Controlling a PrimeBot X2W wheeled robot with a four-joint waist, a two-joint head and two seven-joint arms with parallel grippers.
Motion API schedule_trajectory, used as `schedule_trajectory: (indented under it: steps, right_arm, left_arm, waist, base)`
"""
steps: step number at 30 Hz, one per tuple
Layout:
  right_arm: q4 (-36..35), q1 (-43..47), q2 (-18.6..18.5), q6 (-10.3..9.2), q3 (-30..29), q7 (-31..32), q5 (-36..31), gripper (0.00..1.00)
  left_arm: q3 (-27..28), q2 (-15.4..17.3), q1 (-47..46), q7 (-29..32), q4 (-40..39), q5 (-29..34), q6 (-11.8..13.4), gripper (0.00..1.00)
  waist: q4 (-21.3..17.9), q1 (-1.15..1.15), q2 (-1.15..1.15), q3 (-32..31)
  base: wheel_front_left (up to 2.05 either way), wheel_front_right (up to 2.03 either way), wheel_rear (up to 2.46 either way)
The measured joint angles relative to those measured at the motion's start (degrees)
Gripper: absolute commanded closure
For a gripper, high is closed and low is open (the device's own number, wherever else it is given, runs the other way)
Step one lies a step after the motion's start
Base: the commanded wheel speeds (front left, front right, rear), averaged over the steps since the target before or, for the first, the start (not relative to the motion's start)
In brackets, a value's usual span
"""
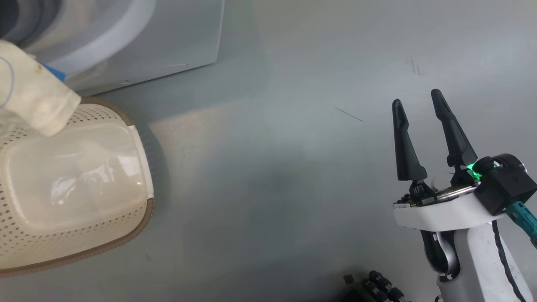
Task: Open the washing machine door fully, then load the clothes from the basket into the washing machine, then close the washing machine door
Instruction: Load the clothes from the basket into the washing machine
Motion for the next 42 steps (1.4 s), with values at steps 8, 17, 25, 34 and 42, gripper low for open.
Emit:
schedule_trajectory:
  steps: [8, 17, 25, 34, 42]
  right_arm:
    - [0.7, -1.19, 0.22, -0.01, 0.1, -0.01, 0.01, 0.0]
    - [0.67, -3.15, 0.45, -0.01, 0.23, -0.01, 0.38, 0.0]
    - [0.26, -3.51, 0.62, -0.03, 0.34, -0.01, 0.58, 0.0]
    - [0.19, -4.41, 0.66, -0.08, 0.1, -0.01, 0.62, 0.0]
    - [0.36, -4.42, 0.69, -0.53, -0.34, -0.01, 1.09, 0.0]
  left_arm:
    - [0.98, 1.25, -7.19, -2.09, 0.34, -1.18, -0.43, 1.0]
    - [1.78, 5.66, -15.21, -10.53, -1.94, 2.45, -0.42, 1.0]
    - [1.49, 5.97, -18.55, -18.68, -4.1, 5.54, 0.76, 1.0]
    - [-0.78, 3.53, -15.73, -18.01, 2.12, 7.04, 2.4, 1.0]
    - [-1.86, -0.05, -13.66, -15.05, 6.19, 5.89, 3.43, 1.0]
  waist:
    - [-1.91, 0.0, 0.0, 3.59]
    - [-3.6, 0.0, 0.0, 5.2]
    - [-4.38, 0.0, 0.0, 6.77]
    - [-4.16, -0.01, 0.0, 7.37]
    - [-3.07, -0.01, 0.0, 6.99]
  base:
    - [0.0, 0.0, 0.0]
    - [0.0, 0.0, 0.0]
    - [0.0, 0.0, 0.0]
    - [0.0, 0.0, 0.0]
    - [0.0, 0.0, 0.0]
